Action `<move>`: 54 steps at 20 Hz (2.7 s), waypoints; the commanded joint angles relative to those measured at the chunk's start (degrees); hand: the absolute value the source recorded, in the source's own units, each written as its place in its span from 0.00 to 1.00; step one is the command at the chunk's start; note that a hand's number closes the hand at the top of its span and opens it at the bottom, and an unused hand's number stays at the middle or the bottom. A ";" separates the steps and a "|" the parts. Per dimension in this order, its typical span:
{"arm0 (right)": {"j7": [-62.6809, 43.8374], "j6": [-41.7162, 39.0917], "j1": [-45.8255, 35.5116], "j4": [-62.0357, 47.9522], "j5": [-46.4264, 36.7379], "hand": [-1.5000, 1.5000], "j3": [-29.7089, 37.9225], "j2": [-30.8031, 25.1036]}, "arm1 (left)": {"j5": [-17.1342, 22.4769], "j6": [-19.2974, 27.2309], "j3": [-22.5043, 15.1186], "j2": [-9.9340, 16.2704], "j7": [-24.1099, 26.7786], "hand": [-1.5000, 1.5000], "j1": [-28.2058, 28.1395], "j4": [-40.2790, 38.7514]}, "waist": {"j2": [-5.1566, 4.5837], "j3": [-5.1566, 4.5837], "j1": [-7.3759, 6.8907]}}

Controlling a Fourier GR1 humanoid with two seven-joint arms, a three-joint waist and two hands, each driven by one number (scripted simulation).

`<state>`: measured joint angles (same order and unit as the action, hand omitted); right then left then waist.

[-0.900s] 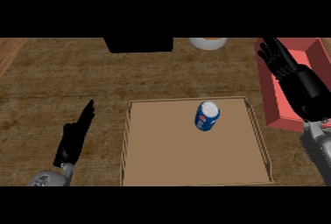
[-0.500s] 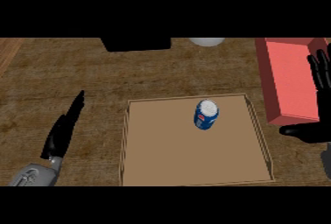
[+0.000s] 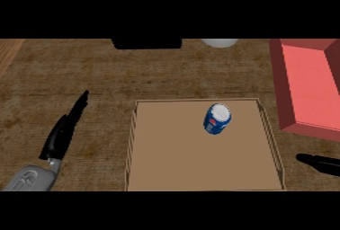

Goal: Pick the can from the tray and place it in the cardboard box

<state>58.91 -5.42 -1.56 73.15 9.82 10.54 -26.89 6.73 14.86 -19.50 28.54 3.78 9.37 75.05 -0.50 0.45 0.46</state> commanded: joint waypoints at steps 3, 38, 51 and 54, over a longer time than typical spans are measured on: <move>7.80 5.15 6.76 1.51 -12.88 0.00 -1.30 -4.73 | -1.04 -0.69 0.21 -0.72 0.04 0.50 0.42 -1.25 | 0.54 -0.46 0.30; -47.58 1.24 4.54 30.64 -49.46 0.00 -16.82 7.21 | -10.79 -9.19 11.11 -8.47 -0.01 0.50 0.34 -2.36 | 0.49 -0.45 -0.42; -44.30 6.98 0.76 21.28 -58.73 0.00 -19.99 14.51 | -14.06 -13.44 15.48 -9.20 -1.71 0.50 -2.56 2.41 | 0.51 -0.44 -0.56; -47.29 1.23 2.31 28.52 -57.76 0.00 -18.57 12.83 | -18.30 -10.52 13.83 -13.37 1.44 0.50 -3.53 0.41 | 0.54 -0.45 -0.38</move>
<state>12.02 -1.84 -0.52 99.34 -47.62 -8.62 -13.89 -8.96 3.62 -5.79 17.33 2.44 7.51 76.21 0.01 0.01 0.01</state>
